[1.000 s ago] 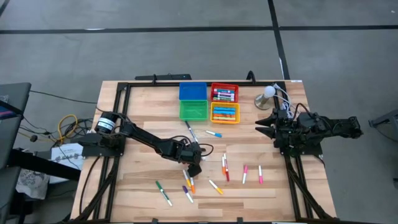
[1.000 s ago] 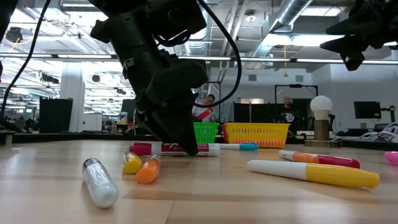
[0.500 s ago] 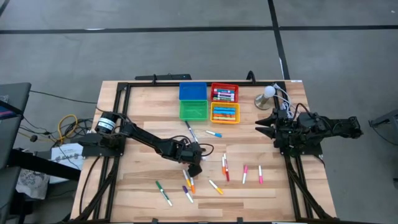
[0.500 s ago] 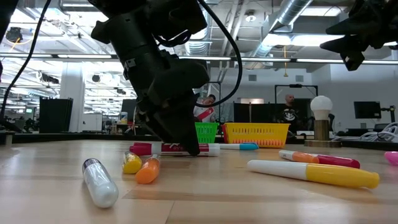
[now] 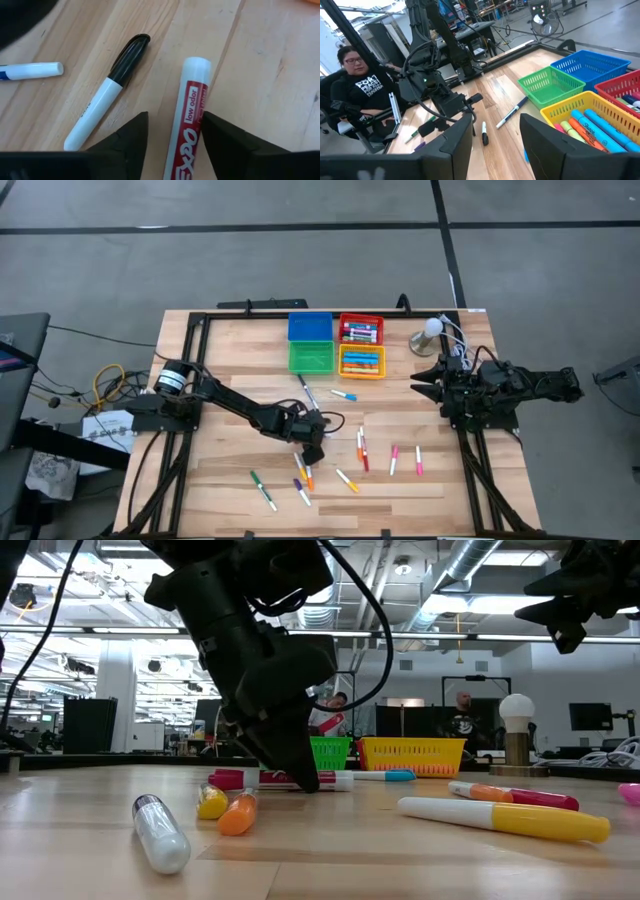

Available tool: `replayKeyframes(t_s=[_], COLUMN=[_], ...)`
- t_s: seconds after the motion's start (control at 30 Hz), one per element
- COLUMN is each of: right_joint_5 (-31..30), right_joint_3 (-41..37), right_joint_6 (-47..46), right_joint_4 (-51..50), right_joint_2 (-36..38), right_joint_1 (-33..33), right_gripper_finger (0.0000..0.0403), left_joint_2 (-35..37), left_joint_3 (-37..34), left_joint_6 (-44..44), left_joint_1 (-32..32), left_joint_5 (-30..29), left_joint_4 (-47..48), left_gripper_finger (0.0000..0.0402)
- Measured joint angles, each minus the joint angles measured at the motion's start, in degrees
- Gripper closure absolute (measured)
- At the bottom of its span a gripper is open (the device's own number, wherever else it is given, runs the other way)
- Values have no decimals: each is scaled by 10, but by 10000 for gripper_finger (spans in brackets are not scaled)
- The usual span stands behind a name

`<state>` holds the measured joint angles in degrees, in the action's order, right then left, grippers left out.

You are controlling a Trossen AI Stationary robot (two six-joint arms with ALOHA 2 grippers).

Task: Pick & Place Markers
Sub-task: Put the large red marker pen into the red bin

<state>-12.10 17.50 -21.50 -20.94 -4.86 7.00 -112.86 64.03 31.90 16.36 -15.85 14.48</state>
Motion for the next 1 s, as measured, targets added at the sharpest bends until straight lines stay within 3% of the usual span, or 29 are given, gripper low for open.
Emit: replayKeyframes(t_s=[0.33,0.63,1.0], right_joint_5=[0,0,1], right_joint_3=[0,0,0], right_joint_6=[-1,-10,-12], right_joint_4=[0,0,16], right_joint_2=[0,0,0], right_joint_1=[0,0,0], right_gripper_finger=[250,249,246], left_joint_2=[0,10,102], left_joint_3=[0,-1,-3], left_joint_6=[0,-1,-29], left_joint_1=[1,0,-8], left_joint_5=[27,50,55], left_joint_4=[1,1,21], left_gripper_finger=[339,338,336])
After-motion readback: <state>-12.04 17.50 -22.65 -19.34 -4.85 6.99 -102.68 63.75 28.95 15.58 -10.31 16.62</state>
